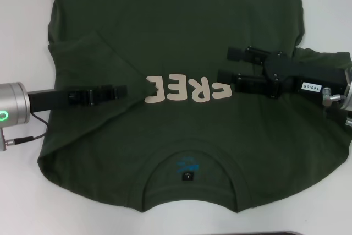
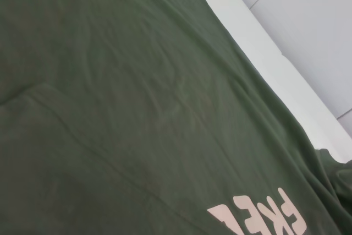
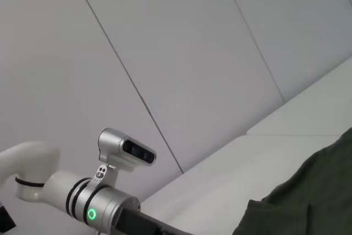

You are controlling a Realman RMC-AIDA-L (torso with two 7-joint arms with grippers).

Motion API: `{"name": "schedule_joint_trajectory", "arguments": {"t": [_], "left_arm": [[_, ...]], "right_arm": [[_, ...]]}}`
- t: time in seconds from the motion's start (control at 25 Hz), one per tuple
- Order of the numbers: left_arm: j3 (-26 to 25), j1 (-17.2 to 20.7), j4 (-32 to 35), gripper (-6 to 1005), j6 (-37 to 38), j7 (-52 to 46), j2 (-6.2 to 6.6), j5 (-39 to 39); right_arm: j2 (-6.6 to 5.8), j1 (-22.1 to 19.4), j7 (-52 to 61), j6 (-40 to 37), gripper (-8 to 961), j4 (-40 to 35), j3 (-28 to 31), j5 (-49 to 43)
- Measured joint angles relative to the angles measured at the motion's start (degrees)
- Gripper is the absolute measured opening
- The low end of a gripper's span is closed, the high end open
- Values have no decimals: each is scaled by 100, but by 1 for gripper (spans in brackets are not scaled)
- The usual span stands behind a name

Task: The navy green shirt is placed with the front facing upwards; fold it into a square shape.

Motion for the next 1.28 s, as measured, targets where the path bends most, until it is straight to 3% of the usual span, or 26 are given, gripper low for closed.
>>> {"name": "schedule_joint_trajectory", "arguments": {"t": [0.32, 0.64, 1.0, 1.12, 1.28], "left_arm": [[-46, 38, 40, 682, 476, 293, 84, -854], [-55, 184, 44, 742, 1234, 859, 70, -1988], [-58, 283, 42, 894, 1286, 1269, 39, -2525], [-62, 268, 40, 909, 1264, 1318, 39, -2532], [-63, 236, 40, 906, 1252, 1358, 41, -2538]], "right_arm": [[-60, -16, -4, -157, 915, 0, 206, 0], [-328, -169, 503, -236, 914, -181, 570, -22], [-729, -752, 2613, -396, 915, -1484, 717, -102], [-823, -838, 3307, -473, 915, -1839, 919, -494], [-866, -847, 3991, -522, 915, -2198, 1636, -1464]]}}
